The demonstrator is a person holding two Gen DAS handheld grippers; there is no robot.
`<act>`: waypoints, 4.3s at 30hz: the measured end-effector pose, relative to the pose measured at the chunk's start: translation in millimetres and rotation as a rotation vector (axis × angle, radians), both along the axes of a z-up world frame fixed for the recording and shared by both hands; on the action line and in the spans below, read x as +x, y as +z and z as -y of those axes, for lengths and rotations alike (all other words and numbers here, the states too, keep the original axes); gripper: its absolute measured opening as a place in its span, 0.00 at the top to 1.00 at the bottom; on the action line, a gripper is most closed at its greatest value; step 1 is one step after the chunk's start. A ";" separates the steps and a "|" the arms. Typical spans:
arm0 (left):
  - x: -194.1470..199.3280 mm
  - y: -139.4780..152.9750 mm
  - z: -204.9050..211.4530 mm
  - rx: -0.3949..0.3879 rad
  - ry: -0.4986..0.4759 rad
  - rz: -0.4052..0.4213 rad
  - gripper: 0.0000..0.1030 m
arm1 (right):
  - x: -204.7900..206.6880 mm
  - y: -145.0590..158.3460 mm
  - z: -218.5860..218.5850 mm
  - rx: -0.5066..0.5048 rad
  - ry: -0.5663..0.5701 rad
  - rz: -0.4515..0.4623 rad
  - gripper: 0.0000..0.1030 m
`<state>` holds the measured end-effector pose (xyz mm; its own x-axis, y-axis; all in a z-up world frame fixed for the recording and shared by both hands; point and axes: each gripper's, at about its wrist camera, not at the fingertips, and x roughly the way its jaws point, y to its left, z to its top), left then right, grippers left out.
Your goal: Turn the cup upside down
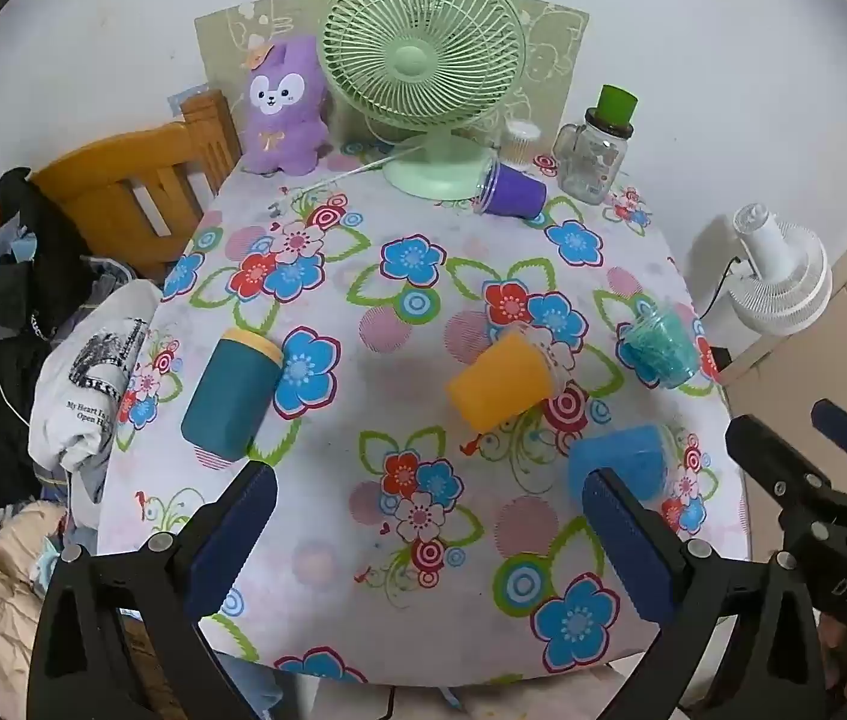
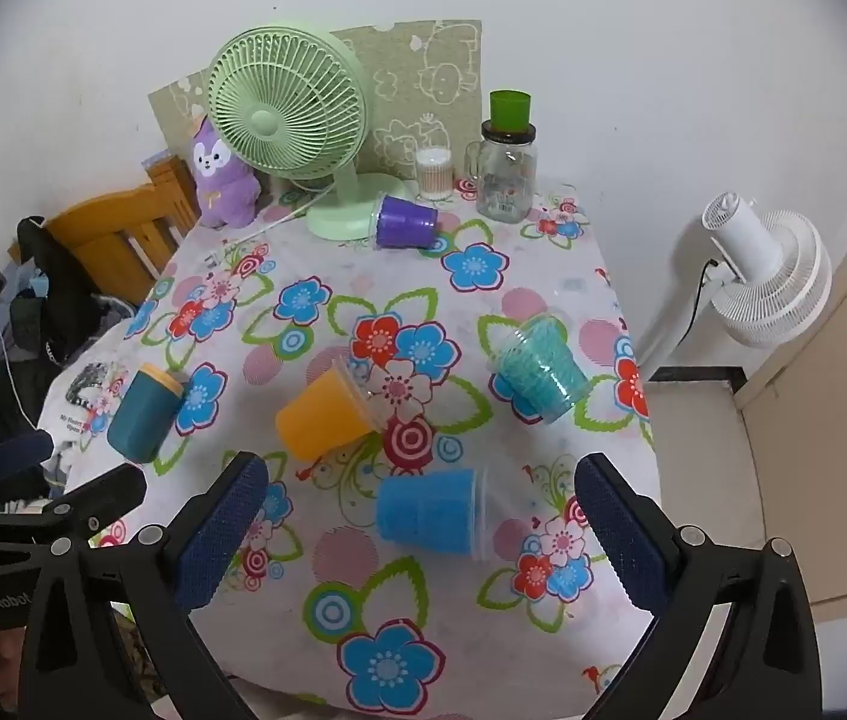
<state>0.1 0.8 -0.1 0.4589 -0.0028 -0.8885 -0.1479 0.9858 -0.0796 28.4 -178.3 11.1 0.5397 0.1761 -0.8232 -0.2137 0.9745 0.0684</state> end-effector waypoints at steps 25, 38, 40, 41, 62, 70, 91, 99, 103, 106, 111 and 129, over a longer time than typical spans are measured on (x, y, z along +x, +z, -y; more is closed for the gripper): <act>2.1 3.0 2.3 0.030 -0.013 -0.006 0.00 | -2.9 4.6 0.6 0.000 0.002 -0.001 0.00; 3.1 0.2 2.6 0.045 -0.014 -0.004 0.00 | -1.4 5.2 -2.0 -0.014 0.015 0.001 0.00; 2.7 -0.3 2.1 0.045 -0.015 -0.003 0.00 | -1.1 4.9 -1.6 -0.015 0.016 -0.001 0.00; 2.9 -0.5 2.1 0.046 -0.015 -0.004 0.00 | -0.6 4.6 -1.7 -0.016 0.016 -0.002 0.00; 36.3 -12.1 11.4 0.048 -0.023 -0.044 0.00 | 37.1 0.0 2.0 -0.032 0.036 -0.025 0.00; 72.8 -7.2 6.8 0.040 -0.046 -0.039 0.00 | 73.7 2.2 0.0 -0.033 -0.002 -0.033 0.00; 217.8 -38.7 7.7 0.069 -0.142 -0.073 0.00 | 202.1 -25.6 -3.6 -0.055 -0.066 -0.078 0.00; 261.7 -70.5 16.4 0.058 -0.162 -0.114 0.00 | 243.5 -54.5 4.3 -0.028 -0.095 -0.120 0.00; 280.1 -86.8 24.2 0.064 -0.172 -0.119 0.00 | 260.1 -72.7 10.9 -0.014 -0.114 -0.147 0.00; 294.3 -99.3 30.0 0.062 -0.173 -0.121 0.00 | 271.9 -84.7 16.5 -0.003 -0.130 -0.161 0.00; 319.7 -123.6 36.5 0.031 -0.156 -0.136 0.00 | 291.5 -103.7 25.4 0.007 -0.155 -0.170 0.00; 383.6 -175.2 57.4 0.110 -0.154 -0.081 0.17 | 329.5 -156.3 38.8 0.037 -0.208 -0.221 0.00</act>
